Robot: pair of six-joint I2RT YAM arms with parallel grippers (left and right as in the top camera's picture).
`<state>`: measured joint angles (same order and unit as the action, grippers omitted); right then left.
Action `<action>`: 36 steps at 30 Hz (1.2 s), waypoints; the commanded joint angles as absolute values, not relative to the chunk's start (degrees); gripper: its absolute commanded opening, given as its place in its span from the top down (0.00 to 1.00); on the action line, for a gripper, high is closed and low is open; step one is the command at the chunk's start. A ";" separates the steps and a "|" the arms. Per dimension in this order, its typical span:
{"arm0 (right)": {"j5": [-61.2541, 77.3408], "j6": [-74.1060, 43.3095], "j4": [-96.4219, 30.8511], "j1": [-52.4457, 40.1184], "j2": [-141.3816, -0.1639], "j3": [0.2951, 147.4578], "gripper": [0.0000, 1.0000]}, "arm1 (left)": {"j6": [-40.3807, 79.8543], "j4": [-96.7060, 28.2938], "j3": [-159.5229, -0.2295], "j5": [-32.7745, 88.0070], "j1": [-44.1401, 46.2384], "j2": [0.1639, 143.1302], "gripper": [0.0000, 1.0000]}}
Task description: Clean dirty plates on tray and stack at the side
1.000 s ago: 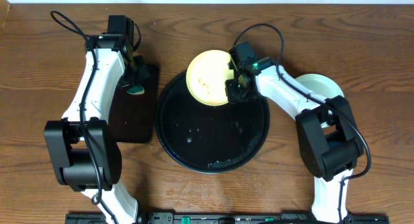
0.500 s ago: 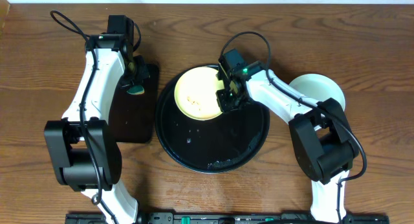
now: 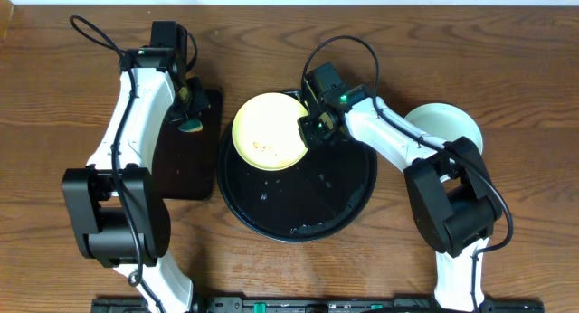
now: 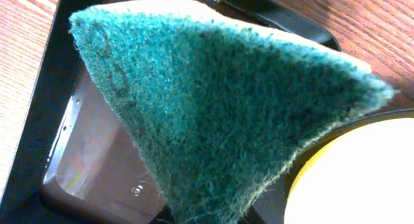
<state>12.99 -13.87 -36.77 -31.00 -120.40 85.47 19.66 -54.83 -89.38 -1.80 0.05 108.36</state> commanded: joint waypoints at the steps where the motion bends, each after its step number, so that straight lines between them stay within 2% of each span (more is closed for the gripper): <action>1: 11.79 -13.04 -36.60 -31.75 -121.21 86.02 0.78 | 20.95 -54.76 -89.58 -1.87 0.45 108.55 0.92; 4: 10.83 -14.57 -36.60 -31.75 -121.32 85.91 0.85 | 20.93 -54.76 -89.58 -1.87 0.45 108.55 0.92; 10: 10.52 -15.86 -36.56 -31.53 -121.91 85.89 0.91 | 20.88 -54.72 -89.56 0.03 0.45 108.62 0.92; 14: 10.52 -15.86 -36.56 -31.48 -122.08 85.80 0.99 | 20.86 -54.74 -89.34 1.10 0.62 108.73 0.92; 20: 10.35 -16.29 -36.60 -31.38 -122.08 85.80 0.99 | 20.67 -54.72 -88.38 4.80 2.20 109.34 0.92; 30: 10.39 -18.35 -36.77 -30.37 -122.08 85.80 0.99 | 20.62 -56.75 -87.46 5.56 10.20 112.84 0.92; 32: 10.39 -17.65 -36.84 -29.93 -122.08 85.82 0.98 | 19.70 -57.98 -87.46 5.50 11.35 112.86 0.92; 36: 11.51 -10.74 -34.72 -28.73 -122.08 85.84 0.77 | 19.38 -58.22 -87.48 5.39 11.84 112.84 0.92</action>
